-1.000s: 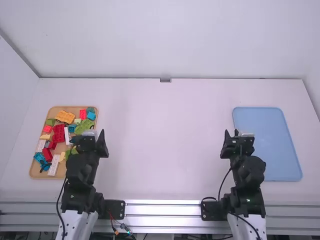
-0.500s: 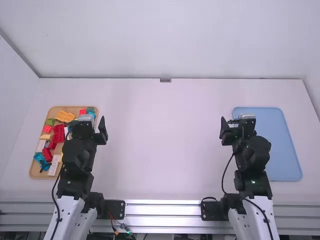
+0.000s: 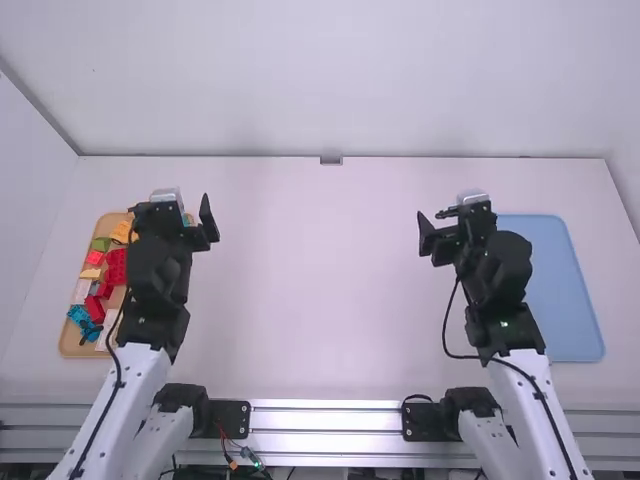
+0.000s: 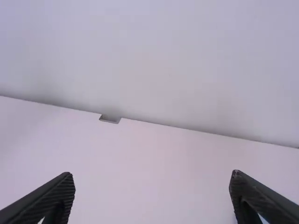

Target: Assemble lego blocks to make yellow taxi

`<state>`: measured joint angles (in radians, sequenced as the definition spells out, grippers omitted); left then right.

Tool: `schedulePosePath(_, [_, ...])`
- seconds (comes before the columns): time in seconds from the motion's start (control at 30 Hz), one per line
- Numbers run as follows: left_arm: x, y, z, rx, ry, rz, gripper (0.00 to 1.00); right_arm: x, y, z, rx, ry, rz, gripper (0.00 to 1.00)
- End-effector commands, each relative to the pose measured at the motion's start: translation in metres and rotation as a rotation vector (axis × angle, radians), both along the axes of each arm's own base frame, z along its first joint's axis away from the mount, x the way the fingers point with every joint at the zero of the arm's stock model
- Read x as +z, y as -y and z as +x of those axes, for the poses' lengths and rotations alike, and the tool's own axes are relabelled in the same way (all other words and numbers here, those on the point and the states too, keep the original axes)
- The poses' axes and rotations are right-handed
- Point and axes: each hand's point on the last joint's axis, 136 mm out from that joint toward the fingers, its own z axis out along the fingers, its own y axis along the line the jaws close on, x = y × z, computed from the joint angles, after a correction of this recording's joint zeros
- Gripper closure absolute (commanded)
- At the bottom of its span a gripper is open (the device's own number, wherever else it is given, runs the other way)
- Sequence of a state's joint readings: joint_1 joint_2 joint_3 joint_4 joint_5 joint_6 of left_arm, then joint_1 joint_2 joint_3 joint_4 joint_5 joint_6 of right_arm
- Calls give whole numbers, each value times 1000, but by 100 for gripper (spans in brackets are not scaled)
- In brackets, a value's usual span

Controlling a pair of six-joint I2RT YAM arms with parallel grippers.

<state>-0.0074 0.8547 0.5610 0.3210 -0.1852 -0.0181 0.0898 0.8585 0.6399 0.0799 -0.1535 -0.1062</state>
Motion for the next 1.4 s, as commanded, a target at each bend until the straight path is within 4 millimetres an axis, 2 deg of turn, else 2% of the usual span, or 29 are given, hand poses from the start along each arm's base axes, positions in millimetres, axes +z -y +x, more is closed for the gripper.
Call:
schedulePosePath(0.0, [20, -12, 11, 48, 13, -18, 9, 21, -7, 6, 34, 47, -30, 9])
schedulePosePath(0.17, [26, -38, 41, 130, -85, -87, 5, 24, -11, 14, 48, 45, -39, 5])
schedulePosePath(0.27, [28, -67, 69, 214, -163, -163, 2, 26, -13, 19, 58, 43, -41, 3])
schedulePosePath(0.3, [28, -67, 69, 214, -163, -163, 2, 26, -13, 19, 58, 43, -41, 3])
schedulePosePath(0.33, [27, -77, 76, 240, -188, -189, 2, 26, -14, 20, 59, 42, -41, 2])
schedulePosePath(0.4, [22, -100, 91, 311, -258, -266, 1, 27, -15, 21, 63, 42, -42, 1])
schedulePosePath(0.57, [6, -131, 104, 425, -414, -377, 1, 26, -15, 21, 65, 41, -42, 1])
schedulePosePath(0.7, [-17, -156, 111, 522, -567, -458, 1, 23, -15, 22, 57, 23, -11, 1])
schedulePosePath(0.77, [-36, -175, 113, 597, -629, -532, 1, 20, -16, 23, 59, 12, -11, 2])
schedulePosePath(0.83, [-46, -183, 113, 624, -658, -565, 1, 18, -16, 24, 59, 5, -12, 1])
schedulePosePath(0.87, [-58, -188, 113, 627, -699, -590, 0, 16, -16, 25, 59, -2, -13, 2])
schedulePosePath(1.0, [-94, -200, 110, 616, -801, -691, 1, 9, -17, 28, 61, -22, -14, 1])
schedulePosePath(1.1, [-125, -213, 100, 661, -850, -797, 1, 3, -17, 30, 61, -38, -15, 2])
schedulePosePath(1.27, [-166, -223, 90, 673, -914, -869, 1, -6, -18, 35, 61, -63, -17, 1])
schedulePosePath(1.3, [-167, -223, 90, 674, -915, -870, 1, -6, -18, 35, 61, -64, -17, 1])
schedulePosePath(1.37, [-183, -226, 88, 683, -930, -877, 1, -8, -18, 36, 59, -71, -13, 2])
